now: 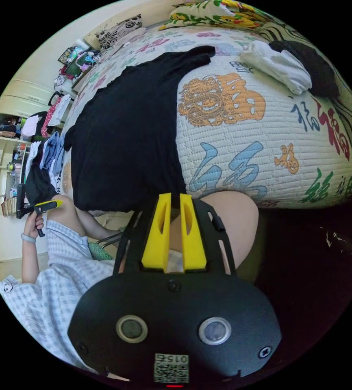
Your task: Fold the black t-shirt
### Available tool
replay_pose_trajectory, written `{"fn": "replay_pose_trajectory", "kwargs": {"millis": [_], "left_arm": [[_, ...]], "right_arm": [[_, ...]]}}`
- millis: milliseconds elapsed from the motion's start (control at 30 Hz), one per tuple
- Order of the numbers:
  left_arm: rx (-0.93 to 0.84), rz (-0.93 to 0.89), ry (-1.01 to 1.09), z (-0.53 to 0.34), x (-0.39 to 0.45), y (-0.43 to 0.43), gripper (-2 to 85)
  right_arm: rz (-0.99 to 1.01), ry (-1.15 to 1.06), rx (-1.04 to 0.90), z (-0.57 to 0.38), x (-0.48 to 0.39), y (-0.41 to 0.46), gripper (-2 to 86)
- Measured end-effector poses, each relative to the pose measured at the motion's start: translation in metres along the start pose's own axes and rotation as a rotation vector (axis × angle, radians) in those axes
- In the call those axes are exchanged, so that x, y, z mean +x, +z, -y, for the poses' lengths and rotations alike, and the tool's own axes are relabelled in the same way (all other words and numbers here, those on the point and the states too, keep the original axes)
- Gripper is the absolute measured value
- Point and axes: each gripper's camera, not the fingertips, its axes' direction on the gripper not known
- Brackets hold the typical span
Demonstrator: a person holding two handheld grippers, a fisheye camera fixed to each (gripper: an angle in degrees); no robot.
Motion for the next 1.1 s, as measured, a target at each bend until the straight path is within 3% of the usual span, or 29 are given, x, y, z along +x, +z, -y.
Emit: {"fn": "replay_pose_trajectory", "kwargs": {"millis": [267, 433, 600, 867, 1100], "left_arm": [[0.235, 0.250, 0.316, 0.053, 0.124, -0.017, -0.7], [0.272, 0.404, 0.522, 0.124, 0.206, 0.007, -0.2], [0.270, 0.396, 0.678, 0.217, 0.280, 0.043, 0.6], [0.235, 0.357, 0.830, 0.410, 0.382, 0.124, 1.3], [0.182, 0.370, 0.923, 0.529, 0.443, 0.196, 1.1]], "right_arm": [[-0.089, -0.078, 0.199, 0.011, -0.027, -0.069, 4.8], [-0.240, -0.082, 0.256, 0.036, -0.036, -0.093, 5.4], [-0.289, -0.056, 0.284, 0.069, -0.030, -0.113, 4.8], [-0.056, 0.096, 0.371, 0.146, 0.026, -0.157, 7.3], [-0.063, 0.173, 0.326, 0.207, 0.062, -0.166, 6.8]]}}
